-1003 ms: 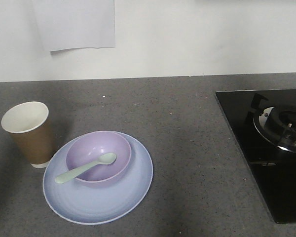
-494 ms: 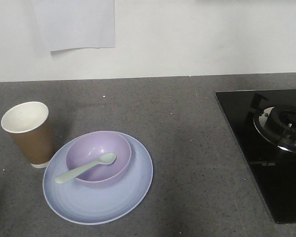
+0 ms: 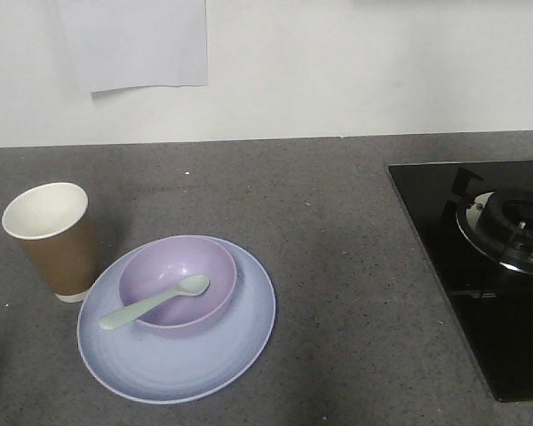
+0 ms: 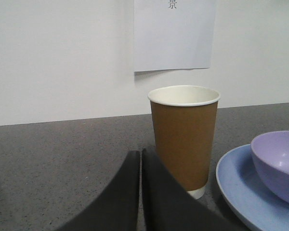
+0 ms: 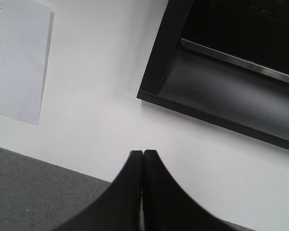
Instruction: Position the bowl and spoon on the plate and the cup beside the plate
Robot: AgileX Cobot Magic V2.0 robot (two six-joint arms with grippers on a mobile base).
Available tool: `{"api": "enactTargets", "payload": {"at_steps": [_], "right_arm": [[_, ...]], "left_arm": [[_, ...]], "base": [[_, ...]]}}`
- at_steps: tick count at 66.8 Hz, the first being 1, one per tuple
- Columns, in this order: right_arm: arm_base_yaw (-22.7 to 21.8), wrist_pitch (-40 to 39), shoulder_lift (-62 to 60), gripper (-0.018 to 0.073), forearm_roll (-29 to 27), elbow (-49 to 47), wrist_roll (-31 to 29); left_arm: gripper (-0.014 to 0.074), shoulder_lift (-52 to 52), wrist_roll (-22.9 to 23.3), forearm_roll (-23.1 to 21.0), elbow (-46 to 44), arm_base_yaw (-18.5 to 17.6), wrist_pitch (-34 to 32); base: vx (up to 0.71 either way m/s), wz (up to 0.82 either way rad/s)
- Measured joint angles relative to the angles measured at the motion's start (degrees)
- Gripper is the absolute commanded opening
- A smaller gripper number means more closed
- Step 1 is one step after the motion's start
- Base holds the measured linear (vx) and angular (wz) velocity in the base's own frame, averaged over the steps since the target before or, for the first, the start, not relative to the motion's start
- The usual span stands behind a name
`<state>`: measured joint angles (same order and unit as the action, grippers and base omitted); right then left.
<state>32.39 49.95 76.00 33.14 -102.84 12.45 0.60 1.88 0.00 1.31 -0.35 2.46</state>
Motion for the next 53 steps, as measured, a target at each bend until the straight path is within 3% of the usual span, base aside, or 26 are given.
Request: {"api": "enactTargets", "payload": {"at_steps": [53], "right_arm": [[0.0, 0.0, 0.0, -0.0011, 0.0, 0.0, 0.0]], "left_arm": [[-0.0006, 0.0, 0.1, 0.0, 0.0, 0.0, 0.0]], "base": [[0.00, 0.00]]}}
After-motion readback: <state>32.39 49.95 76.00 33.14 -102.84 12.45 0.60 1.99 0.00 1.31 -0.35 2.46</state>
